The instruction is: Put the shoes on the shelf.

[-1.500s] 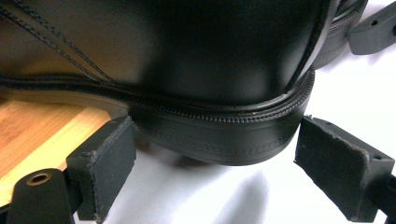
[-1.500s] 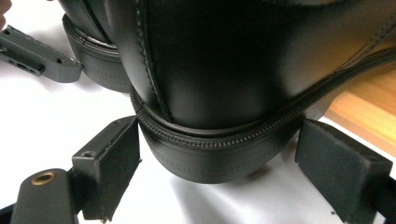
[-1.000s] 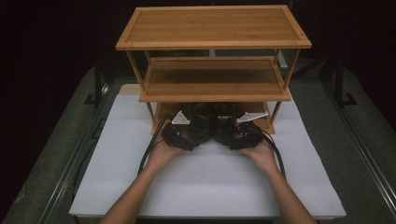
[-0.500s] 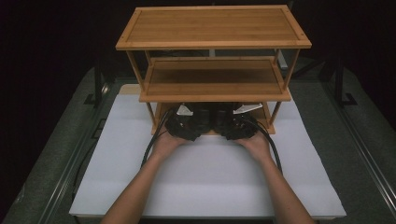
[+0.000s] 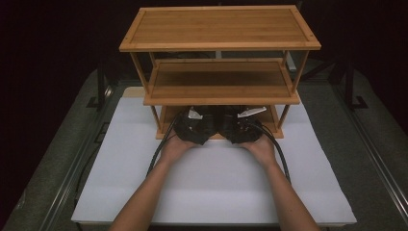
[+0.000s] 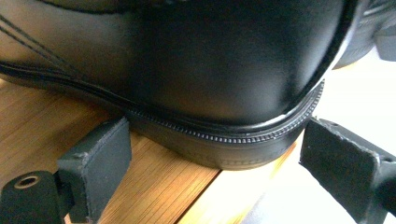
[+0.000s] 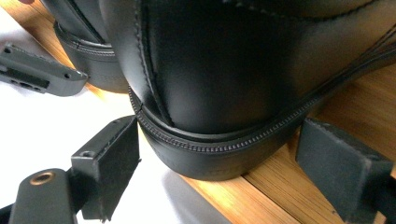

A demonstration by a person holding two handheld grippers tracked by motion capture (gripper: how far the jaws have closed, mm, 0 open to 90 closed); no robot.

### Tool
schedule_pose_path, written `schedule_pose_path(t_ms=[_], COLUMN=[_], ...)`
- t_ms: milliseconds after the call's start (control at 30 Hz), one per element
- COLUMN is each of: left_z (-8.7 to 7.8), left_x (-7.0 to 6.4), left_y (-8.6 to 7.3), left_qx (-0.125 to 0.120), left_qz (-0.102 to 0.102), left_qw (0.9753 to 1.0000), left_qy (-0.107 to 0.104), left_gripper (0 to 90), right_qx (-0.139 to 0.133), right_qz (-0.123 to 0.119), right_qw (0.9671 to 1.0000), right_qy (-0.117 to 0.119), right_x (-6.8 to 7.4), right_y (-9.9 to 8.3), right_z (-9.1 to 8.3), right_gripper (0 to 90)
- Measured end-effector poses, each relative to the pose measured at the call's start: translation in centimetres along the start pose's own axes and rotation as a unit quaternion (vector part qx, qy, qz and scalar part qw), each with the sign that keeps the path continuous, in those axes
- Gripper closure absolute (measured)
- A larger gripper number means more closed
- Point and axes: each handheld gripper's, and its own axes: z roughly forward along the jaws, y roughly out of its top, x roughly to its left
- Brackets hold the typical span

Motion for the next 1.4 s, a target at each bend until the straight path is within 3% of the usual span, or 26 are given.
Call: schedule_pose_path(t_ms=[267,300,367,400,467,500,600,767,867,1100,1267,1400], left_z=[0.0,0.0,-0.1,-0.1,-0.2,-0.5,-0.9,-2.7,-3.8,-7.4,-10.4,-12.6], left_x=[0.1,1.3,1.3,0.3,0.2,0.2,0.3,0.4,0.8,1.1,1.1,1.1], left_y=[-0.1,0.3,0.2,-0.2,-0.3,-0.4,-0.5,-1.3,-2.0,-4.5,-6.8,-9.1], left_qx=[0.001,0.002,0.003,0.002,0.005,0.004,0.002,-0.006,-0.007,-0.025,-0.031,-0.033], left_qz=[-0.002,0.08,0.082,0.004,0.01,0.011,0.012,0.002,0.012,0.005,0.004,-0.002], left_qw=[1.0,0.9968,0.9966,1.0,0.9999,0.9999,0.9999,1.0,0.9999,0.9996,0.9995,0.9994], left_qy=[-0.007,-0.007,-0.006,-0.006,0.0,0.003,0.0,-0.007,-0.006,-0.007,-0.001,0.002], left_gripper=[8.7,8.6,8.4,8.4,8.5,8.5,8.5,8.5,8.5,8.5,8.5,8.5], right_qx=[0.006,0.003,0.003,0.003,0.003,0.01,0.007,-0.012,-0.009,-0.015,-0.015,-0.019], right_qz=[0.002,0.001,0.006,0.006,0.003,0.019,0.014,0.009,0.015,0.011,0.006,0.015], right_qw=[1.0,1.0,1.0,1.0,1.0,0.9998,0.9999,0.9999,0.9998,0.9998,0.9998,0.9996], right_qy=[-0.001,0.001,0.003,0.005,0.004,0.003,-0.002,0.006,0.004,0.006,-0.009,-0.014], right_x=[0.1,-0.1,-0.1,-0.2,-0.2,-0.1,-0.2,-0.4,-0.3,-0.6,-0.9,-1.3], right_y=[0.0,0.0,-0.1,-0.1,-0.2,-0.2,-0.3,-0.9,-1.6,-3.8,-5.6,-7.4], right_z=[0.1,0.1,0.1,0.1,-0.2,-0.6,-0.8,-2.3,-3.3,-6.3,-8.7,-10.6], right_gripper=[12.3,12.1,12.1,12.4,12.9,12.9,12.8,12.8,12.3,9.8,9.4,9.4])
